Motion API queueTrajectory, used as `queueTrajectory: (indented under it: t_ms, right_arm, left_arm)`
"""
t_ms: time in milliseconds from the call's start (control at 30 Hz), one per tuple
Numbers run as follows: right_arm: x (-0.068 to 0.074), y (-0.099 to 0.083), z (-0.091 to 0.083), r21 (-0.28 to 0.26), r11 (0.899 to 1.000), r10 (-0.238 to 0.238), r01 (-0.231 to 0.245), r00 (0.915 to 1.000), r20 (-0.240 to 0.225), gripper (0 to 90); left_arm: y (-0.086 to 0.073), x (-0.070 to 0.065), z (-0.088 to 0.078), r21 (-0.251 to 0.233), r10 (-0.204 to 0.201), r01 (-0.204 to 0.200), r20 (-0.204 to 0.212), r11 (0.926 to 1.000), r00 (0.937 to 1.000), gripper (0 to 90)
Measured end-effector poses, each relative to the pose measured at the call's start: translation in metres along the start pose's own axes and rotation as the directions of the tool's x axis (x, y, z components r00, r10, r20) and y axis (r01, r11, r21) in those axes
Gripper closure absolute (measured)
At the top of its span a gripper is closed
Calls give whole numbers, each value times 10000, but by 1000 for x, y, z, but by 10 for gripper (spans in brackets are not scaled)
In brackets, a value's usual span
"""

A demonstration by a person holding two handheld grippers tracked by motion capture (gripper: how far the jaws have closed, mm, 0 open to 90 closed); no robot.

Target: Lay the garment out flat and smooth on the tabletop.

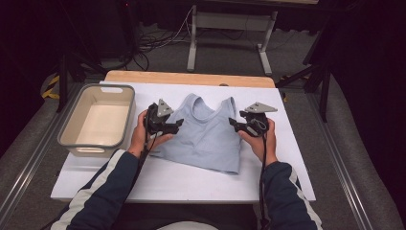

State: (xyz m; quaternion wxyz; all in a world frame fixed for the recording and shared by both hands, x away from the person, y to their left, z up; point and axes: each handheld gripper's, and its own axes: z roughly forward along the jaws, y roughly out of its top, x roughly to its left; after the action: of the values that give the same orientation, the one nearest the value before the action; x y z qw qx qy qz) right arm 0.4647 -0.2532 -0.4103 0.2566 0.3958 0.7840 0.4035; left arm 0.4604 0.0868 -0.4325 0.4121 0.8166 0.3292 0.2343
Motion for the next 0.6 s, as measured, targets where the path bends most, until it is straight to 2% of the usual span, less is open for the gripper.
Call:
queueTrajectory:
  t_ms: [33, 100, 133, 167, 233, 267, 300, 367, 433, 500, 533, 600]
  right_arm:
    - [-1, -6, 0, 116, 9998, 149, -147, 9998, -129, 406]
    - [-3, -15, 1, 426, 9985, 355, -344, 9990, -265, 381]
    - [-4, -18, 2, 571, 9974, 473, -449, 9980, -412, 368]
    - [-6, -22, 1, 684, 9956, 680, -645, 9964, -510, 360]
    - [-8, -27, -1, 829, 9933, 849, -800, 9947, -578, 345]
    - [-9, -31, -2, 1079, 9893, 1076, -986, 9909, -811, 338]
    - [-9, -33, -3, 1172, 9872, 1186, -1082, 9893, -855, 340]
    - [-8, -38, -5, 1335, 9840, 1342, -1178, 9835, -1217, 370]
    - [-7, -41, -4, 1581, 9817, 1260, -1063, 9846, -1208, 399]
    - [-8, -45, -2, 1764, 9783, 1338, -1090, 9817, -1357, 458]
    - [-8, -46, -1, 1859, 9758, 1442, -1154, 9782, -1496, 528]
    - [-8, -47, 0, 1933, 9746, 1475, -1127, 9732, -1764, 601]
  left_arm:
    - [-6, 0, 1, 143, -182, 180, 146, 9997, 9997, 307]
    - [-17, 1, 4, 596, -213, 196, 296, 9980, 9993, 269]
    - [-23, 2, 4, 739, -375, 345, 403, 9967, 9985, 251]
    - [-26, 1, 5, 839, -531, 487, 505, 9953, 9973, 203]
    - [-34, -1, 4, 1133, -459, 361, 857, 9929, 9953, 175]
    - [-37, -1, 3, 1191, -397, 284, 938, 9925, 9948, 149]
    - [-40, -2, 3, 1279, -436, 292, 1115, 9914, 9928, 145]
    - [-46, -4, 2, 1526, -427, 212, 1390, 9881, 9894, 110]
    - [-50, -6, 0, 1724, -206, -25, 1320, 9850, 9910, 110]
    - [-55, -5, -3, 1837, -321, 68, 1351, 9830, 9903, 103]
    - [-58, -5, -4, 1991, -310, 48, 1285, 9800, 9912, 96]
    - [-63, -3, -7, 2006, -607, 309, 1437, 9792, 9878, 81]
